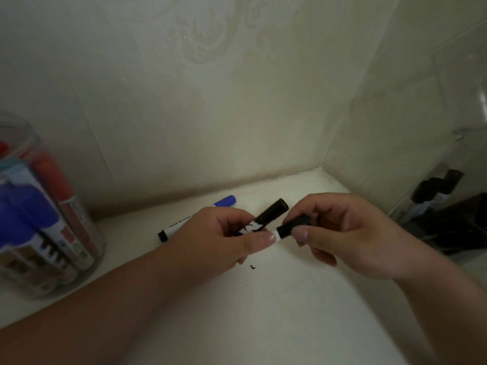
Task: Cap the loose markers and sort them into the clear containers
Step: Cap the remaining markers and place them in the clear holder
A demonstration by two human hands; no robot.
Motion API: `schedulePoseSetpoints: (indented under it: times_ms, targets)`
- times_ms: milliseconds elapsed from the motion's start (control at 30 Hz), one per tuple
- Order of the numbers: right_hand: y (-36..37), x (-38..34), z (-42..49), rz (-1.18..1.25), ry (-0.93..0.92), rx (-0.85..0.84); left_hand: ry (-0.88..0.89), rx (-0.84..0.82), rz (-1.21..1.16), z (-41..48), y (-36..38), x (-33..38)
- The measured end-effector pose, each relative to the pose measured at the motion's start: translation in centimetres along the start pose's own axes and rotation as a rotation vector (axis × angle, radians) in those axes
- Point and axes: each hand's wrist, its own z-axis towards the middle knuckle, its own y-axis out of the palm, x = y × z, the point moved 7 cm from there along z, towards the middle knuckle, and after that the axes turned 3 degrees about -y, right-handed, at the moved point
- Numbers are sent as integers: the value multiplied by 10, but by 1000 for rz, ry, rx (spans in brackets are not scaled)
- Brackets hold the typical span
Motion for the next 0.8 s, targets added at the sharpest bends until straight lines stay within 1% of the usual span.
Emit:
schedulePoseSetpoints:
  times_ms: [100,167,267,333,433,500,567,633,700,733,800]
  targets:
    - [3,-6,-3,-282,-10,-75,6,-132,24,-2,2,3]
    - [12,-7,-5,-419,-19,-126,5,-173,57,-4,2,5]
    - [22,-5,-6,-452,-52,-112,12,-156,60,-7,1,9]
    - [22,-2,-4,-402,-35,-67,16,-113,69,-8,-1,9]
    - [20,9,-1,-262,77,-10,27,-74,79,-9,0,10]
    - [21,18,0,-165,155,-4,22,-58,85,-9,0,9]
    - [25,19,1,-104,195,8,39,-50,89,-9,-1,9]
    - [26,18,3,4,220,83,78,-13,83,-5,-2,10]
    - [27,19,6,172,234,166,95,53,37,1,-4,7]
    - [29,19,8,254,224,194,97,62,18,3,-2,5]
    - [31,21,13,348,176,251,107,36,60,7,2,0]
